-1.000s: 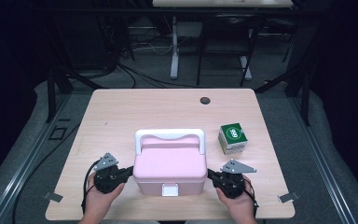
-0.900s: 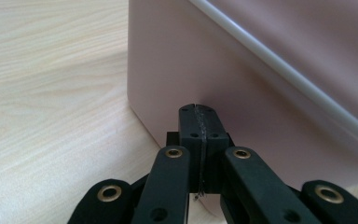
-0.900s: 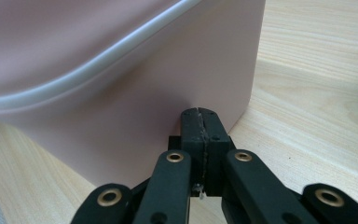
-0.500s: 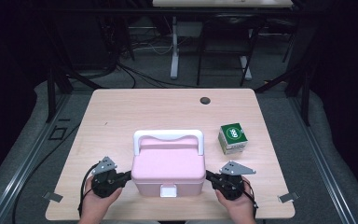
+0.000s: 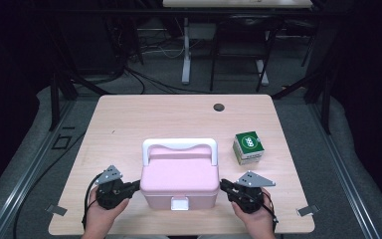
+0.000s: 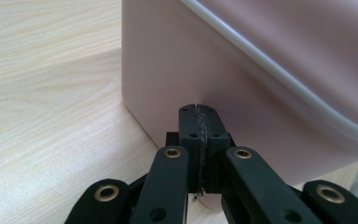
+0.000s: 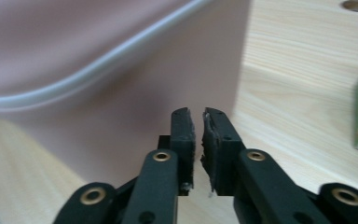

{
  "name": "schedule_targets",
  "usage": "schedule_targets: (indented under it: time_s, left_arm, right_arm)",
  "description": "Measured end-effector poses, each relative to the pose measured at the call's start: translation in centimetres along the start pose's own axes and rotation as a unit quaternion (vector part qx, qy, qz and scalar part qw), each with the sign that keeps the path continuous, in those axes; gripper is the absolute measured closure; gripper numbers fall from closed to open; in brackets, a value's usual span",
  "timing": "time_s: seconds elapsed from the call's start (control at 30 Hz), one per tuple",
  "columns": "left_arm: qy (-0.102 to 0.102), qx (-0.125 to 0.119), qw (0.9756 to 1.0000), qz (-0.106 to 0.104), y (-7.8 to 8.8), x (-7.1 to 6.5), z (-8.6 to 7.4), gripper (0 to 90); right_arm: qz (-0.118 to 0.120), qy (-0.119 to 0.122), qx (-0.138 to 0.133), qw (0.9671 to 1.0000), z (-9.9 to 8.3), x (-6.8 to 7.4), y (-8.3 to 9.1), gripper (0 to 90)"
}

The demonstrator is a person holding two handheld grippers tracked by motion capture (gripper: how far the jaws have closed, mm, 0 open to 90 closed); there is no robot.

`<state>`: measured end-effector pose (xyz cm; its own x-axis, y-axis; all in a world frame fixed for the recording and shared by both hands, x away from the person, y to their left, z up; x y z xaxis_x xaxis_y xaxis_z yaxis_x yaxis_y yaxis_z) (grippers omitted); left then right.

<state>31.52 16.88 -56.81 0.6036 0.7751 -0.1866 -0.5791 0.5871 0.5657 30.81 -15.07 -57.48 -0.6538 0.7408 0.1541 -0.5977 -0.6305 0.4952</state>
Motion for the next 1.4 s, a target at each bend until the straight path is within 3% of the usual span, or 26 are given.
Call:
schedule_targets:
  time_s: [0.13, 0.2, 0.23, 0.37, 0.53, 0.57, 0.6, 0.7, 0.77, 0.83, 0.97, 1.0, 1.33, 1.4]
  left_arm:
    - [-0.001, -0.003, 1.0, 0.002, 0.0, 0.2, 0.0, 85.2]
    - [0.001, -0.002, 1.0, 0.004, 0.0, 0.3, 0.0, 81.6]
    - [0.002, -0.006, 1.0, 0.006, 0.0, 0.4, 0.1, 79.4]
    - [0.01, -0.011, 0.9998, 0.013, 0.2, 0.9, 0.2, 69.2]
    - [0.016, -0.019, 0.9993, 0.026, 0.5, 1.6, 0.4, 61.0]
    - [0.017, -0.019, 0.9993, 0.026, 0.6, 1.7, 0.4, 59.8]
    - [0.018, -0.02, 0.9993, 0.027, 0.6, 1.8, 0.4, 58.5]
    - [0.021, -0.023, 0.9992, 0.026, 0.9, 1.9, 0.6, 56.4]
    - [0.02, -0.028, 0.9991, 0.026, 1.1, 2.0, 0.8, 56.1]
    - [0.021, -0.027, 0.999, 0.027, 1.2, 2.2, 0.8, 55.3]
    - [0.02, -0.029, 0.999, 0.028, 1.5, 2.4, 1.2, 53.7]
    - [0.022, -0.036, 0.9986, 0.031, 1.7, 2.5, 1.5, 53.4]
    - [0.019, -0.04, 0.9986, 0.029, 2.4, 2.8, 2.3, 52.6]
    - [0.019, -0.043, 0.9985, 0.029, 2.4, 2.8, 2.4, 52.6]
  right_arm:
    - [-0.029, -0.019, -0.002, 0.9994, 0.1, -1.5, 0.4, 66.0]
    - [-0.056, -0.032, 0.002, 0.9979, 0.2, -2.4, 0.7, 60.5]
    - [-0.04, -0.041, -0.001, 0.9984, 0.3, -2.6, 0.8, 58.8]
    - [-0.049, -0.058, -0.004, 0.9971, 0.9, -3.7, 1.2, 51.2]
    - [-0.088, -0.07, -0.004, 0.9937, 1.8, -4.9, 1.5, 41.7]
    - [-0.086, -0.073, -0.004, 0.9935, 2.0, -5.1, 1.5, 41.0]
    - [-0.063, -0.076, -0.004, 0.9951, 2.1, -5.1, 1.4, 40.6]
    - [-0.09, -0.076, 0.004, 0.9931, 2.3, -5.6, 1.4, 39.4]
    - [-0.077, -0.078, 0.001, 0.994, 2.6, -5.7, 1.4, 38.8]
    - [-0.096, -0.077, 0.003, 0.9924, 2.7, -6.1, 1.5, 38.3]
    - [-0.081, -0.08, 0.002, 0.9936, 3.1, -6.2, 1.6, 38.0]
    - [-0.09, -0.08, 0.001, 0.9927, 3.5, -6.3, 1.7, 38.0]
    - [-0.094, -0.069, 0.004, 0.9932, 4.9, -6.8, 1.9, 38.0]
    - [-0.107, -0.066, 0.01, 0.992, 5.2, -7.1, 1.8, 37.2]
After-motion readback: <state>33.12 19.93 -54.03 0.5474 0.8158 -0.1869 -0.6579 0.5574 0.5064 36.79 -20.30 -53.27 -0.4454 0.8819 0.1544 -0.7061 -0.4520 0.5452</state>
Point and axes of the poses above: each handheld gripper's, and its own axes: y roughly backward along the jaws, z roughly out of its top, x roughly to its left, the point moved 7 cm from there along -y, roughly forward along the jaws, and after that the axes turned 5 degrees about z, right-handed, at the moved point
